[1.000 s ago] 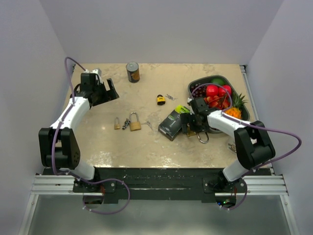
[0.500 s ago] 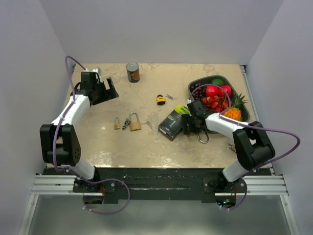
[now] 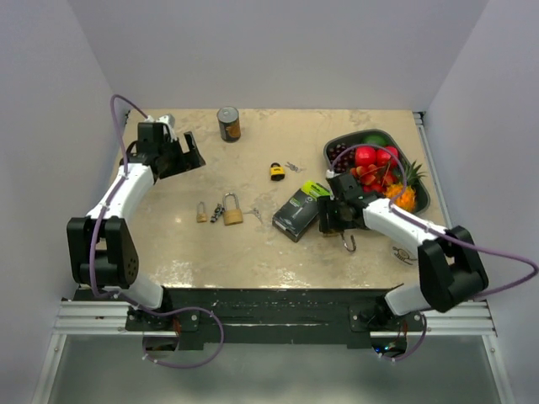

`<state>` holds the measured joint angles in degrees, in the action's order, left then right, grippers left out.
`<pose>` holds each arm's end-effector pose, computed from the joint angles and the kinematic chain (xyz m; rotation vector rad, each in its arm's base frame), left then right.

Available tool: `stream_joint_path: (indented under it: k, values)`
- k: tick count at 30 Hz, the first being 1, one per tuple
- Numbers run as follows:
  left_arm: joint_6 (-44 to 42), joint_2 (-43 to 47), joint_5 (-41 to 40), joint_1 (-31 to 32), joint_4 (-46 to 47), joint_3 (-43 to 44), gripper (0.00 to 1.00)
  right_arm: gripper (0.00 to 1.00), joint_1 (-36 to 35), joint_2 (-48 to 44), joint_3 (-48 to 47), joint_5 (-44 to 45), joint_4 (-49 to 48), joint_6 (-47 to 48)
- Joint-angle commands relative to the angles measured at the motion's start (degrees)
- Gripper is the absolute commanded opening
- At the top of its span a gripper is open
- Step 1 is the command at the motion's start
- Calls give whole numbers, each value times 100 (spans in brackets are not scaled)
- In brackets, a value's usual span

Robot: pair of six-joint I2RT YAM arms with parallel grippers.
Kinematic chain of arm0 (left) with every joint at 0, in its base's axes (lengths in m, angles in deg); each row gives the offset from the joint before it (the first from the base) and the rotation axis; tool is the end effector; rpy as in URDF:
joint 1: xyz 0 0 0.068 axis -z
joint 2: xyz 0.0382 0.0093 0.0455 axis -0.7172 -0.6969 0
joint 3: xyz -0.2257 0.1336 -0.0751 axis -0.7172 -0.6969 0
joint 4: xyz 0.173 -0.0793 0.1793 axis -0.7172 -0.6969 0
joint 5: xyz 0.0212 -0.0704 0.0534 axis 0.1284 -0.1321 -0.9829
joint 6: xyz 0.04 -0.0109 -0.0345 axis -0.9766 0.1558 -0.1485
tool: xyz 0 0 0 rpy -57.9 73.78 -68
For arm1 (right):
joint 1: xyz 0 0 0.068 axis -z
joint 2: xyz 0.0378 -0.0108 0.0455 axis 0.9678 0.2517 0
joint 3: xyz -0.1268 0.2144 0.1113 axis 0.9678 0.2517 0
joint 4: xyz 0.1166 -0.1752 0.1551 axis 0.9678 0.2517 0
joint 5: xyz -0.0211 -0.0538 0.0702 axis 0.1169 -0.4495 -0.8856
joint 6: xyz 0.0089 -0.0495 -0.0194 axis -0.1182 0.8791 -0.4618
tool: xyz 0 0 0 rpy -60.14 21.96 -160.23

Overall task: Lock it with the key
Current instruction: Pick up the lock from the center of the board.

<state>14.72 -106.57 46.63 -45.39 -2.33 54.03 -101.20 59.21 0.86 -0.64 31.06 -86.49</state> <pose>0.3484 -0.0090 0.2696 -0.3581 2.3364 -0.4054 0.2497 0.1166 0.1832 -0.1462 2.6707 0.1173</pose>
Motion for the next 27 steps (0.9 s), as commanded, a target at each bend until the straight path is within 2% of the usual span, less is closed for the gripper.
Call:
stream_joint_path:
  k: [1, 6, 10, 17, 19, 23, 27]
  values:
    - [-167, 539, 327, -43, 364, -74, 99, 0, -23, -880, -263, -400, 160, -68]
    - [-229, 751, 1037, -43, 663, -329, 99, 0, -15, -1461, -501, -654, 222, -147]
    - [-150, 1110, 1478, -43, 1346, -601, 99, 0, -32, -1734, -843, -936, 29, -305]
    - [-202, 1401, 2049, -43, 1911, -716, 99, 0, -32, -1384, -1617, -981, -436, -779]
    - [-342, 1506, 2497, -43, 2051, -707, 99, 0, -41, -1278, -1906, -945, -595, -972]
    - [-799, 1910, 2271, 422, 2236, -1048, 99, 0, -32, -952, -2416, -945, -955, -1551]
    - [-949, 2201, 1929, 1106, 2982, -1515, 99, 0, -41, -453, -2891, -875, -1359, -2062]
